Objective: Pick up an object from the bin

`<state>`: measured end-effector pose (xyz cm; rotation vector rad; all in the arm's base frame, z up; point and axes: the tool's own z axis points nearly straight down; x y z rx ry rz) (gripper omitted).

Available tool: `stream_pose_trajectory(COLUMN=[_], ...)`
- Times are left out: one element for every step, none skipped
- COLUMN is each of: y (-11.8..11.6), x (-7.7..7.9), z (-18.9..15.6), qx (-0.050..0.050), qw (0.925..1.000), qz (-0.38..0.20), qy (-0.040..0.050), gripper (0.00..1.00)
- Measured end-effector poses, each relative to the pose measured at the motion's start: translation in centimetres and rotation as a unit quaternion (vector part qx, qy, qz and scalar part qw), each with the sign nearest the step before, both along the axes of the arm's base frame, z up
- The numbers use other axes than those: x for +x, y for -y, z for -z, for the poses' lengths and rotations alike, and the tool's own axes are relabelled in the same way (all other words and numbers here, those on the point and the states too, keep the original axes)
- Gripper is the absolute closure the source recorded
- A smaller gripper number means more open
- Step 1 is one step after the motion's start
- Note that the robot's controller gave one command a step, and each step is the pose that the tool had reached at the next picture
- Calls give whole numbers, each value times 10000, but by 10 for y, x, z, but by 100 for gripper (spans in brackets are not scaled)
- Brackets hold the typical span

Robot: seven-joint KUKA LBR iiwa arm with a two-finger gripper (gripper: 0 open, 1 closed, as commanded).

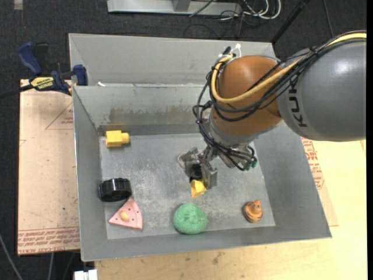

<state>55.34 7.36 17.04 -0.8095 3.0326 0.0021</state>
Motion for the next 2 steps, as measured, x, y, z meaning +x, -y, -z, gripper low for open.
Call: stream_pose_trajectory(y=[0,4], x=[0,-24], z=[0,-61], qx=[1,-3], qw=[10000,10000], qz=[1,-74], qy=[-1,-33], gripper=[100,100])
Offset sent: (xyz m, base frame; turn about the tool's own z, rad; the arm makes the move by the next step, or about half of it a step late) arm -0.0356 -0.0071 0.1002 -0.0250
